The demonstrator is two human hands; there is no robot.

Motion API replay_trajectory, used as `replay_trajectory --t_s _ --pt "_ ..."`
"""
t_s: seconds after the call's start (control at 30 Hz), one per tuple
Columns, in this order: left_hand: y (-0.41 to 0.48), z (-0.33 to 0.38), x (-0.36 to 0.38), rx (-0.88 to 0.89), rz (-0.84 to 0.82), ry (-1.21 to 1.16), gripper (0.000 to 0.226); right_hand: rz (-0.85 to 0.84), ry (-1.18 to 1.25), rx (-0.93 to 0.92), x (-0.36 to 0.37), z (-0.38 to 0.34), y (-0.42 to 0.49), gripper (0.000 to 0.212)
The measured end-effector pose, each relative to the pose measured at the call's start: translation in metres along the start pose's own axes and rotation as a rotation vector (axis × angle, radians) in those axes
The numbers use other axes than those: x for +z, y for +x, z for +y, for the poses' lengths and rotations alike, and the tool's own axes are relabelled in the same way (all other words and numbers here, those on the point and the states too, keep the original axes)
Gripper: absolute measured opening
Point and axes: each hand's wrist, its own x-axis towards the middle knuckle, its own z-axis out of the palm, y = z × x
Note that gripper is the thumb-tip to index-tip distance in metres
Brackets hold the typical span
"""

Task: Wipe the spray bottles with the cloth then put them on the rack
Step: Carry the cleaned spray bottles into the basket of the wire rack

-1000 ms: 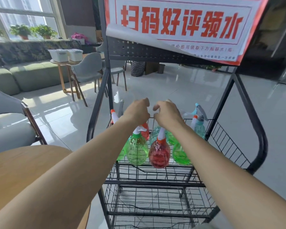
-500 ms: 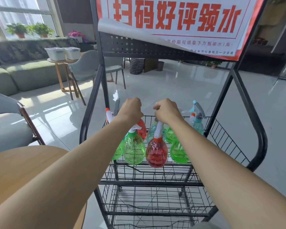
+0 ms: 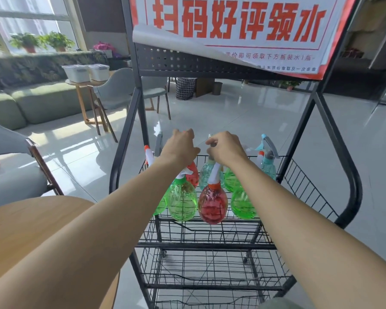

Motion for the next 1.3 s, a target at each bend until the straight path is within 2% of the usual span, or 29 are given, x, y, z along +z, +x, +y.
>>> replay_trajectory --t_s 0.13,0.2,0.27,0.3,0.37,0.47,0.5,0.57,0.6,0.63,0.67,0.73,0.9,1.07,1.17,1.3 --pt "0.002 0.02 -0.002 0.037 0.149 -0.11 0.039 0.119 0.04 -0.045 -0.017 0.002 -0.007 0.029" --pt "0.002 0.034 -0.002 0.047 0.126 -0.246 0.037 0.231 0.045 -0.049 -0.025 0.008 -0.011 0.028" --pt "0.0 0.048 0.003 0.034 0.041 -0.329 0.043 0.33 0.034 -0.053 -0.034 0.017 -0.013 0.029" --pt "0.0 0.052 0.006 0.023 -0.008 -0.322 0.049 0.331 0.033 -0.04 -0.036 0.022 -0.012 0.03" --pt "0.0 0.059 0.012 -0.001 -0.069 -0.285 0.051 0.212 -0.002 0.018 -0.039 0.035 -0.007 0.031" --pt "0.007 0.061 0.014 -0.037 -0.054 -0.273 0.012 0.004 -0.185 0.036 -0.04 0.05 -0.005 0.038" --pt "0.01 0.06 0.013 -0.051 -0.057 -0.264 0.014 -0.007 -0.23 0.012 -0.039 0.053 -0.004 0.039" --pt "0.013 0.059 0.013 -0.075 -0.09 -0.278 0.021 0.004 -0.26 -0.013 -0.038 0.06 -0.002 0.039" --pt "0.014 0.058 0.012 -0.093 -0.12 -0.328 0.015 0.014 -0.262 -0.015 -0.037 0.062 0.0 0.036" --pt "0.015 0.057 0.012 -0.12 -0.147 -0.384 0.019 0.027 -0.265 -0.013 -0.037 0.064 0.002 0.029" --pt "0.016 0.056 0.013 -0.149 -0.164 -0.434 0.035 0.044 -0.27 -0.009 -0.036 0.066 0.004 0.021" --pt "0.018 0.056 0.015 -0.166 -0.177 -0.46 0.047 0.092 -0.255 0.018 -0.036 0.069 0.009 0.018" --pt "0.019 0.062 0.019 -0.136 -0.16 -0.415 0.048 0.244 -0.261 0.079 -0.033 0.065 0.007 0.027" --pt "0.021 0.066 0.022 -0.132 -0.1 -0.395 0.049 0.328 -0.228 0.019 -0.028 0.067 0.011 0.004" --pt "0.022 0.066 0.024 -0.143 -0.09 -0.386 0.049 0.325 -0.179 0.023 -0.024 0.072 0.016 0.018" --pt "0.026 0.063 0.027 -0.142 -0.081 -0.397 0.046 0.228 -0.123 0.0 -0.026 0.068 0.017 0.026"
